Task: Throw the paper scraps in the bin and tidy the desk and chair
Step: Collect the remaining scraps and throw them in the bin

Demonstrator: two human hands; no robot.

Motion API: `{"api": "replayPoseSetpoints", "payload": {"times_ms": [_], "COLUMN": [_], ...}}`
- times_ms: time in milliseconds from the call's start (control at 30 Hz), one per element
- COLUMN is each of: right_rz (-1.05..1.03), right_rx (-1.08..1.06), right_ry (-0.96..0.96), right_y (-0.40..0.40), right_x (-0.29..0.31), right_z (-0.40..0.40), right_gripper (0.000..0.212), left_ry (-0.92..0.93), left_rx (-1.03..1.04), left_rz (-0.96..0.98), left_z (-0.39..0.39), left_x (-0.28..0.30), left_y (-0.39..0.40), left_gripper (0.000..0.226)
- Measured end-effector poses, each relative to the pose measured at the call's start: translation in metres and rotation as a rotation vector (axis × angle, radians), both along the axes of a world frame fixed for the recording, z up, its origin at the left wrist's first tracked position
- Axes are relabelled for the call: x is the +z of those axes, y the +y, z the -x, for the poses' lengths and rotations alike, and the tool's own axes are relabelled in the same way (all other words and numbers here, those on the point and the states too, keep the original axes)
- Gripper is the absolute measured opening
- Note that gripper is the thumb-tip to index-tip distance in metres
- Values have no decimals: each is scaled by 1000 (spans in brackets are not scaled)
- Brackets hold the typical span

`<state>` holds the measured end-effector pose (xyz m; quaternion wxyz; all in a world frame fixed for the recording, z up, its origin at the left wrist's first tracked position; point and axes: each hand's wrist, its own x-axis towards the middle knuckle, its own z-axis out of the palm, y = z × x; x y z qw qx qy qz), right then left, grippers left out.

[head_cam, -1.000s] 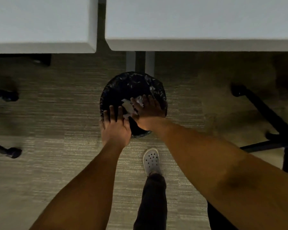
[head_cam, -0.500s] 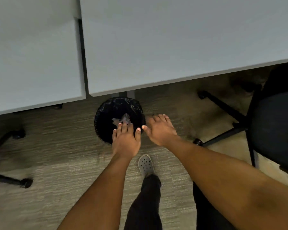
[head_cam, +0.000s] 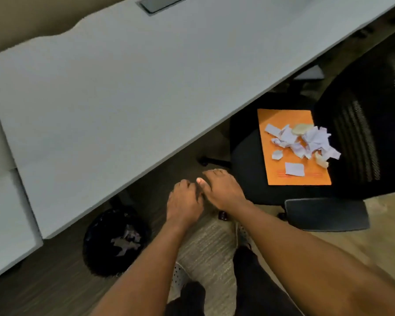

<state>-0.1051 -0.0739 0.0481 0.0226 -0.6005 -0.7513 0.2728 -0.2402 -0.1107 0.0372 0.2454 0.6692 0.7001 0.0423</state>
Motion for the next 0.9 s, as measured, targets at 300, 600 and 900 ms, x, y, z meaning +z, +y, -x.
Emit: {"api": "replayPoseSetpoints", "payload": {"times_ms": [300, 600, 900], "right_rz": [-112, -15, 215], "right_rx": [-350, -761, -1003], "right_ry": [107, 75, 137], "right_y": [40, 72, 119], "right_x": [24, -27, -101], "right_z": [-151, -289, -375], "right_gripper": [55, 76, 113], "left_ry": [7, 42, 198], "left_rx": [-235, -395, -435], "left_rz": [-27, 126, 194], "left_z": [-128, -224, -283], "left_x": [24, -17, -86], "left_y": [82, 147, 222], "left_gripper": [51, 100, 128]}}
